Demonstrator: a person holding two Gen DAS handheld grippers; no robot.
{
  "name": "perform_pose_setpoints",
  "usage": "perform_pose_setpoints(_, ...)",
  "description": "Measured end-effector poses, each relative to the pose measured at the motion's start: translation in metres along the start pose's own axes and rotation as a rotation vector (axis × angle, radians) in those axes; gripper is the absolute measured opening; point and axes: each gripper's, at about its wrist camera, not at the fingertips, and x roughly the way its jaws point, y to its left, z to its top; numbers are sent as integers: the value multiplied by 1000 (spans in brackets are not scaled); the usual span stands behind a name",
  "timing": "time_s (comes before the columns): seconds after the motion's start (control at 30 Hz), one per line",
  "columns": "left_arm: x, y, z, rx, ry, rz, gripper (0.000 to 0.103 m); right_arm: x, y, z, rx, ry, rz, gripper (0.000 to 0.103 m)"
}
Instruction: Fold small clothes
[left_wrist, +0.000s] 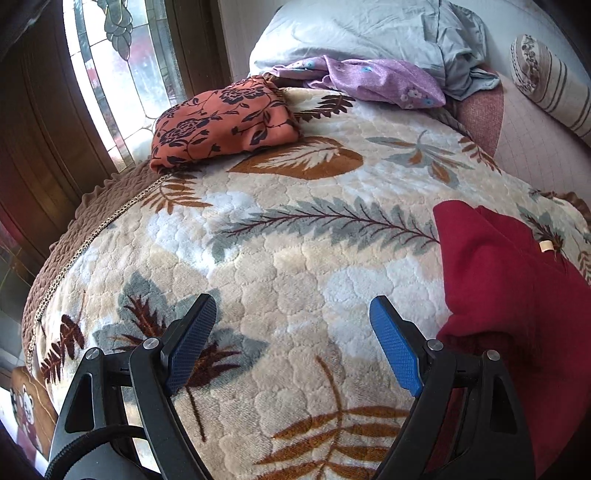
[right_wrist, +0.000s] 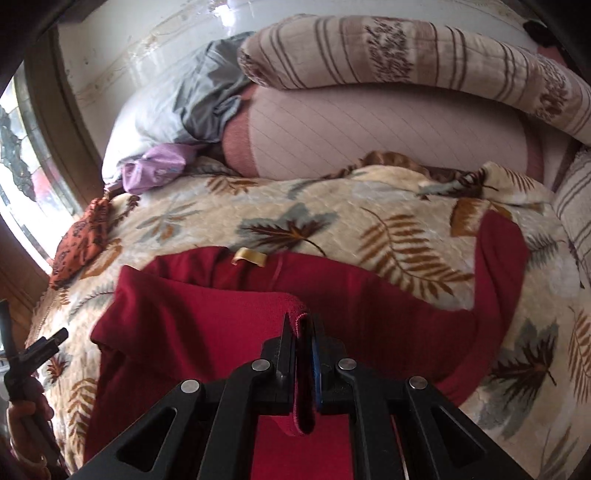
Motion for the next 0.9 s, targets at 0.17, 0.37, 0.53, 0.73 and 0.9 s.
perform_pose_setpoints(0.17, -1, -14, -2, 22, 1, -62, 86, 34, -29, -17, 19, 79, -102, 6)
perform_pose_setpoints(0.37, -5, -26, -6, 58, 2, -109, 86, 34, -30, -13, 2, 57, -156, 6)
perform_pose_setpoints(0.53, -4, -17, -6, 67, 1, -50, 86, 38, -29, -15, 8, 75, -249, 11)
perform_pose_setpoints(0.73, -5, 8, 1, 14, -15, 5, 86, -12, 44, -23, 18, -66, 173, 70)
perform_pose_setpoints(0.9, -6, 25, 5, -39, -16, 9, 86, 22, 159, -60, -150, 103, 552, 70)
